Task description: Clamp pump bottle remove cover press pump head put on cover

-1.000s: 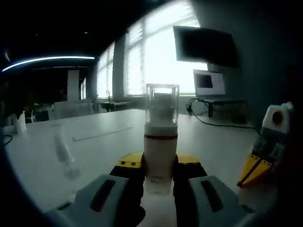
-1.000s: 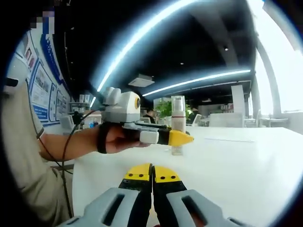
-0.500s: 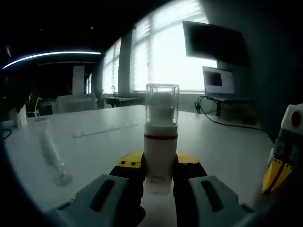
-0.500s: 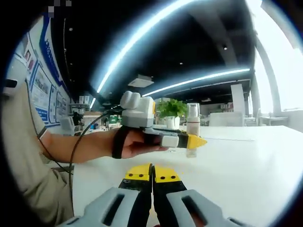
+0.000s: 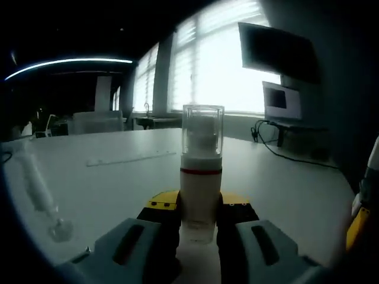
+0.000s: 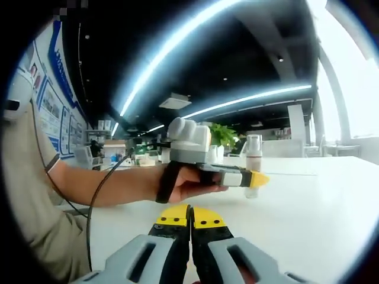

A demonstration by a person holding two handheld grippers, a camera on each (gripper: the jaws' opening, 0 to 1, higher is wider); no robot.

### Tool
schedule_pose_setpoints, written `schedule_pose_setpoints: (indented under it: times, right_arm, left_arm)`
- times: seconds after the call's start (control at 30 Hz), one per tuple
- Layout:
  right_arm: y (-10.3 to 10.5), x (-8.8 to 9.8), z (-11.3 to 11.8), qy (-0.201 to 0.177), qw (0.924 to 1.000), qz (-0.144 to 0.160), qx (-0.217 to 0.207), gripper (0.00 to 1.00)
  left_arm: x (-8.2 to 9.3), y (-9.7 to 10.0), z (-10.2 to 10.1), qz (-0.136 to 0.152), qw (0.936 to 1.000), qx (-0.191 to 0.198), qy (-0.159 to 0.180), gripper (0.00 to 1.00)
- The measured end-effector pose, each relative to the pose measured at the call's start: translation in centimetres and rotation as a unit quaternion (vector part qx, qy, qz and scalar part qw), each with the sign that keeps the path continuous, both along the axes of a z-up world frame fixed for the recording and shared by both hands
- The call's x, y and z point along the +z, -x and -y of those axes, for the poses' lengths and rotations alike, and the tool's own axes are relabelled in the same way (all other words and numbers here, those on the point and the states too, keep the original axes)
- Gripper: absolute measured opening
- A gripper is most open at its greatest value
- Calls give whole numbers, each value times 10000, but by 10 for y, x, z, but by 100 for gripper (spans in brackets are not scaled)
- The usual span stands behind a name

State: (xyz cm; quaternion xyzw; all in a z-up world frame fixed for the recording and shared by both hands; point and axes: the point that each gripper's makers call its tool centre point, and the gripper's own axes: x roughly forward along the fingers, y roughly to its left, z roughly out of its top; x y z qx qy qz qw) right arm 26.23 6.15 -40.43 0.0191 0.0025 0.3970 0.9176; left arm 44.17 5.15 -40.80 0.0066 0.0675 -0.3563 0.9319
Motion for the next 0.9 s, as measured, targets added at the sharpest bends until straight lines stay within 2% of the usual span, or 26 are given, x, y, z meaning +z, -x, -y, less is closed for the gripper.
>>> schedule_pose_setpoints:
  times: [0.3, 0.43, 0.57, 0.7, 0.77, 0.83, 0.9]
  right_arm:
    - [-1, 0, 1, -1, 10000, -8, -21, 0]
    - [-1, 0, 2, 8, 10000, -7, -35, 0]
    - [-2, 0, 1, 2, 10000, -8, -30, 0]
    - [-2, 0, 1, -9, 10000, -10, -24, 0]
    - [-2, 0, 1, -16, 10000, -11, -23, 0]
    - [-2, 0, 1, -17, 10000, -9, -25, 0]
    - [-2, 0, 1, -16, 10000, -8, -23, 0]
  left_arm:
    - [0, -14, 5, 75, 9999, 23, 63, 14]
    - [-9, -22, 7, 76, 9999, 71, -55, 14]
    - [-12, -19, 11, 56, 9999, 57, -66, 14]
    - [-12, -20, 11, 193, 9997, 33, -151, 14]
    - [-14, -21, 11, 223, 9996, -16, -144, 16]
    - [-20, -23, 11, 168, 9995, 1, -258, 23]
    - [-19, -24, 10, 174, 9995, 2, -252, 24]
